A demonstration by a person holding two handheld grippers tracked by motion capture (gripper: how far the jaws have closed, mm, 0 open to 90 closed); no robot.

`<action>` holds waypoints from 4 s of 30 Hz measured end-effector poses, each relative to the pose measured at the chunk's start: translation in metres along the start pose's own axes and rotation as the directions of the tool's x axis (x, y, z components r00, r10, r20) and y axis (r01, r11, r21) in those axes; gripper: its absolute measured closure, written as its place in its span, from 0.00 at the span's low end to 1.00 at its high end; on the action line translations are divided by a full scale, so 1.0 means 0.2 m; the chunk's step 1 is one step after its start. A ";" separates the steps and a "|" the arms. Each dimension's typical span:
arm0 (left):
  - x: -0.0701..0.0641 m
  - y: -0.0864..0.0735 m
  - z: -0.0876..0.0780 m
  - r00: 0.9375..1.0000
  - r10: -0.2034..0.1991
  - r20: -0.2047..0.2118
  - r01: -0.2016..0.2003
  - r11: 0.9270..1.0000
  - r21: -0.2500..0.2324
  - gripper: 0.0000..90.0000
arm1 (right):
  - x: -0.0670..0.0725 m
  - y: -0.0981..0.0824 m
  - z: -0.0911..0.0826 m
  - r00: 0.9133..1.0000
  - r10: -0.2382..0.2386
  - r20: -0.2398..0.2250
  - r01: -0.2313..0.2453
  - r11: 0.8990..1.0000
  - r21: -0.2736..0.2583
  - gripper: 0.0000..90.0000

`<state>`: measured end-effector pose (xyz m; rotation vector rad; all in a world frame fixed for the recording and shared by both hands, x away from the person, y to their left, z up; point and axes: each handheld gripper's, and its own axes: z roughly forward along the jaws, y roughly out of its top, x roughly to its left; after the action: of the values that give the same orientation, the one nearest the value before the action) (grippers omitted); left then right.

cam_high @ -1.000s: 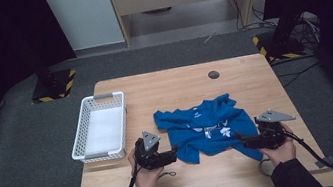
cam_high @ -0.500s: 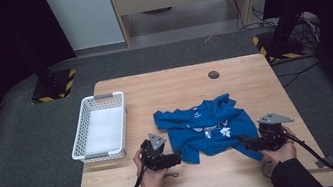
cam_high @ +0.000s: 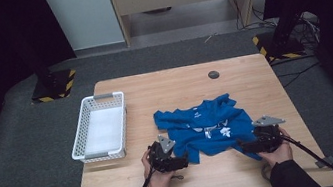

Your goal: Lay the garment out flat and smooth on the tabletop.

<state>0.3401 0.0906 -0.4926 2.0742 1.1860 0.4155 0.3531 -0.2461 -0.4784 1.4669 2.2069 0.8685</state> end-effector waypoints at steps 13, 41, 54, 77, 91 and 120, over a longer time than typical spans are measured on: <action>-0.03 -0.02 0.05 0.998 0.051 -0.023 -0.050 0.998 0.046 0.09 | 0.00 -0.02 0.07 0.998 -0.048 0.037 0.044 0.995 0.085 0.01; -0.01 -0.07 -0.03 0.977 0.209 -0.047 -0.202 0.971 0.123 0.08 | -0.02 -0.06 0.03 0.993 -0.101 0.056 0.094 0.989 0.115 0.01; 0.09 -0.10 -0.06 0.979 0.204 0.013 -0.204 0.967 0.150 0.07 | -0.02 -0.07 0.03 0.992 -0.117 0.055 0.109 0.984 0.138 0.00; 0.13 -0.12 -0.14 0.979 0.191 0.065 -0.199 0.966 0.164 0.07 | 0.05 -0.17 -0.09 0.976 -0.204 -0.078 0.215 0.961 0.174 0.01; 0.10 -0.06 -0.13 0.992 0.034 0.124 -0.039 0.999 0.035 0.11 | 0.11 -0.06 -0.08 0.983 -0.098 -0.157 0.104 0.994 0.028 0.03; 0.11 -0.03 0.10 0.994 0.039 0.098 -0.047 0.995 0.084 0.13 | 0.14 0.07 0.23 0.995 -0.086 -0.053 0.093 0.984 0.150 0.01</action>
<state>0.3587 0.1031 -0.5118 2.1714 1.1217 0.2858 0.3783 -0.2024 -0.5025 1.4139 2.4004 0.7257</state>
